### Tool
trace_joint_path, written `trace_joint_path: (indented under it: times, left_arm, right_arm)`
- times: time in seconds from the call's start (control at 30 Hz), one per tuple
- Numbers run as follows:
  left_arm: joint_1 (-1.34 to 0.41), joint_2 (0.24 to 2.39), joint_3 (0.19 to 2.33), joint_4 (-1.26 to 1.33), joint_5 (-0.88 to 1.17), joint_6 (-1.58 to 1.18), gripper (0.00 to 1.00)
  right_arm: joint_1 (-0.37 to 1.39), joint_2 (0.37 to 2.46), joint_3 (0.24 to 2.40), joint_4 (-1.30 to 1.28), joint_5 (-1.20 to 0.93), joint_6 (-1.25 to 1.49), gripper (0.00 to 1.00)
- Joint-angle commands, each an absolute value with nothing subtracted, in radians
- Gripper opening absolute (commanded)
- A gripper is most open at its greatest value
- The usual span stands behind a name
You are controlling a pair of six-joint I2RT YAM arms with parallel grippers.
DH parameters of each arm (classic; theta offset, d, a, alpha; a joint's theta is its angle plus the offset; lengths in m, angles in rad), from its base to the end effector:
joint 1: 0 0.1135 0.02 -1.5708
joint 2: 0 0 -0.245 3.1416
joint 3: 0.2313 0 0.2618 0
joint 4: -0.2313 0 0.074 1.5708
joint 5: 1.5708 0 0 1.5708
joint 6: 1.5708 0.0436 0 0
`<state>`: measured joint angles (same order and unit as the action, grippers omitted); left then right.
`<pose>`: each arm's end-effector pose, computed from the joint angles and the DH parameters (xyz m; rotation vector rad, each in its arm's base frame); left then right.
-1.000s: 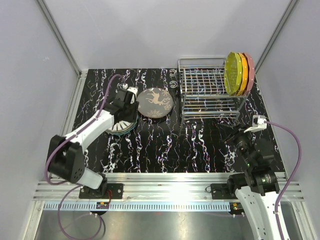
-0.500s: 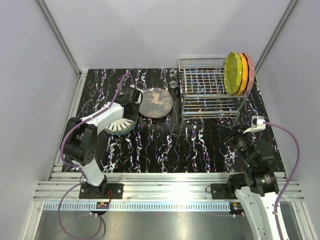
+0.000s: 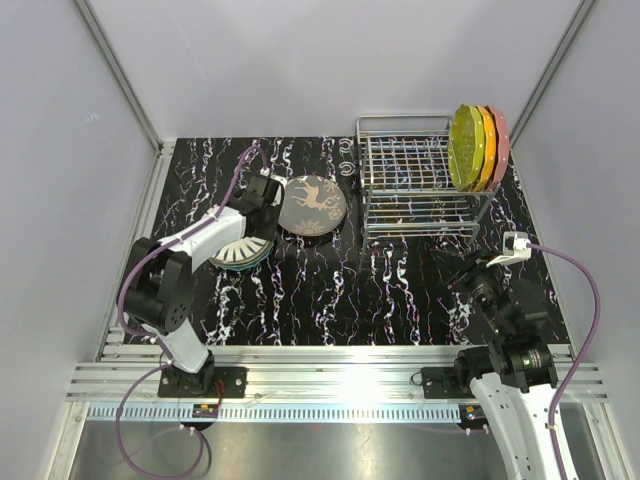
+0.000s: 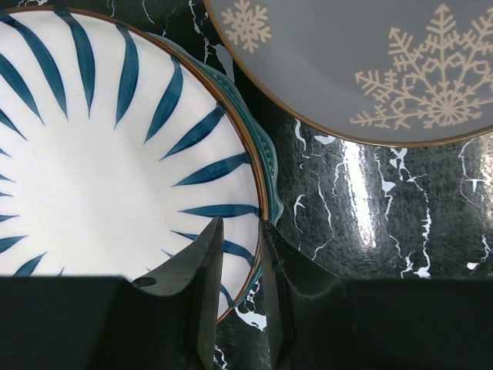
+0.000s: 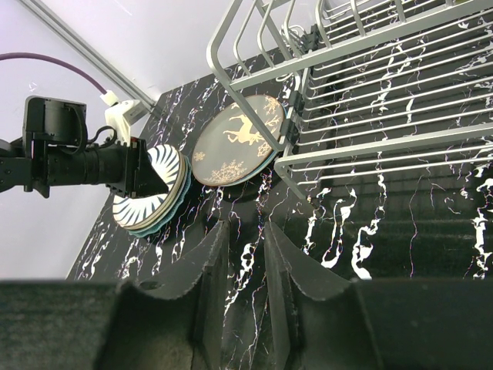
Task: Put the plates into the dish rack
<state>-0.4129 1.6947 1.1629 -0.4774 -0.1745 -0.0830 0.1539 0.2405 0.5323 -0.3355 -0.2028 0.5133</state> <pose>0.3352 -0.1386 0.1802 0.3561 2.5318 0.0358 0.1226 0.0279 0.2975 0.1367 1.6506 0.6752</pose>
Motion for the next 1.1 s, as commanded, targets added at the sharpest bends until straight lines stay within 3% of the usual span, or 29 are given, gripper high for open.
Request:
trace_joint_path:
  times: [0.0,0.87,0.97,1.07]
  left_arm:
    - [-0.41,1.655,1.155,-0.428,-0.14,-0.072,0.28]
    - [-0.425,1.747,1.178,-0.477,-0.183,-0.043,0.26]
    - [-0.433,1.753,1.181,-0.492,-0.183,-0.037,0.18]
    - [-0.439,1.755,1.19,-0.505,-0.187,-0.037,0.04]
  right_arm:
    - [0.149,0.232,0.537,-0.31,-0.204,0.517,0.33]
    - [0.149,0.222,0.532,-0.314,-0.201,0.514,0.34]
    - [0.149,0.222,0.534,-0.319,-0.196,0.514,0.34]
    - [0.149,0.221,0.535,-0.321,-0.192,0.512,0.34]
